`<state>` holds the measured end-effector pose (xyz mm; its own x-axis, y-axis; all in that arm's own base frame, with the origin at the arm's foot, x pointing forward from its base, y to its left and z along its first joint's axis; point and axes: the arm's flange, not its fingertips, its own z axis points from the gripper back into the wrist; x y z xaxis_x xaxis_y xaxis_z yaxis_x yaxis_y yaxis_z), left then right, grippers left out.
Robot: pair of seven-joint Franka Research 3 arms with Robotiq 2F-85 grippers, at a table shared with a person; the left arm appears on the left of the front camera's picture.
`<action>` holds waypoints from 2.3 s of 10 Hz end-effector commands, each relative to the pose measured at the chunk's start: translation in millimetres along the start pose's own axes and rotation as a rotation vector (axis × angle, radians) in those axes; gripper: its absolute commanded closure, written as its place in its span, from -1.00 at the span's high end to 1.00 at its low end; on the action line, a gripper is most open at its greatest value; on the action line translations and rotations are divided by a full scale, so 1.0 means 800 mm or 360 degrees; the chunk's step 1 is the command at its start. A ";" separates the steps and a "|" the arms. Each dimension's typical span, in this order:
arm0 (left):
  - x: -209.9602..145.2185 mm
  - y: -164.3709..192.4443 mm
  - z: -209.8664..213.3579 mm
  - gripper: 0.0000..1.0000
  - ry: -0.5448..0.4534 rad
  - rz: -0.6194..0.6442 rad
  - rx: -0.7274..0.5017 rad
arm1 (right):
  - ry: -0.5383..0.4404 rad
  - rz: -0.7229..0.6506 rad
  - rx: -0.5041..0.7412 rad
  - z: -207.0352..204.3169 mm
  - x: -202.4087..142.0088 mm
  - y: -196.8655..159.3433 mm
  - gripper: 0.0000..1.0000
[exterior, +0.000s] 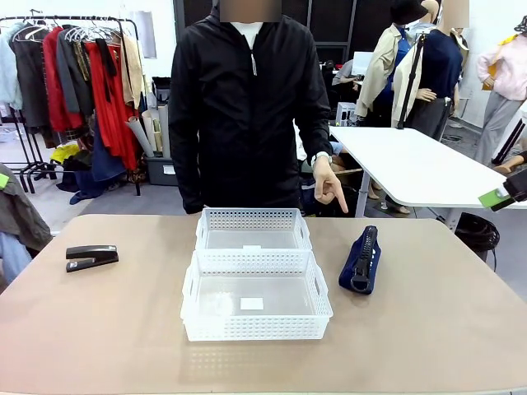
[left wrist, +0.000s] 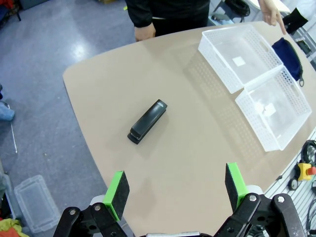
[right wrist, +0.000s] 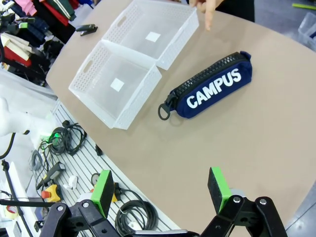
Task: Distribute items into two baskets.
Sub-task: Pick up the Pencil pouch that the person points to.
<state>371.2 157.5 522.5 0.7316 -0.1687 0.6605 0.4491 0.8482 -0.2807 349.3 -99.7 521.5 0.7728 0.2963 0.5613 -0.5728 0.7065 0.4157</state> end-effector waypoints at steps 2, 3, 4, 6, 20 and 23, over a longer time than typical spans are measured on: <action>0.000 0.001 0.000 1.00 -0.0026 -0.0005 -0.0027 | -0.0018 0.0009 0.0019 0.000 0.001 0.000 1.00; 0.000 0.001 0.000 1.00 -0.0026 -0.0005 -0.0027 | -0.0018 0.0009 0.0019 0.000 0.001 0.000 1.00; 0.000 0.001 0.000 1.00 -0.0026 -0.0005 -0.0027 | -0.0018 0.0009 0.0019 0.000 0.001 0.000 1.00; 0.000 0.001 0.000 1.00 -0.0026 -0.0005 -0.0027 | 0.0000 0.0000 0.0000 0.000 0.000 0.000 1.00; 0.000 0.001 0.000 1.00 -0.0026 -0.0005 -0.0027 | 0.0428 -0.1094 -0.0713 -0.238 0.175 -0.018 1.00; 0.000 0.001 0.000 1.00 -0.0026 -0.0005 -0.0027 | 0.0417 -0.1342 -0.0829 -0.272 0.186 -0.037 1.00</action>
<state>371.3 157.2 522.2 0.7327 -0.1626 0.6608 0.4463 0.8478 -0.2863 529.1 55.6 434.2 0.9563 -0.2892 0.0435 0.2715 0.9334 0.2347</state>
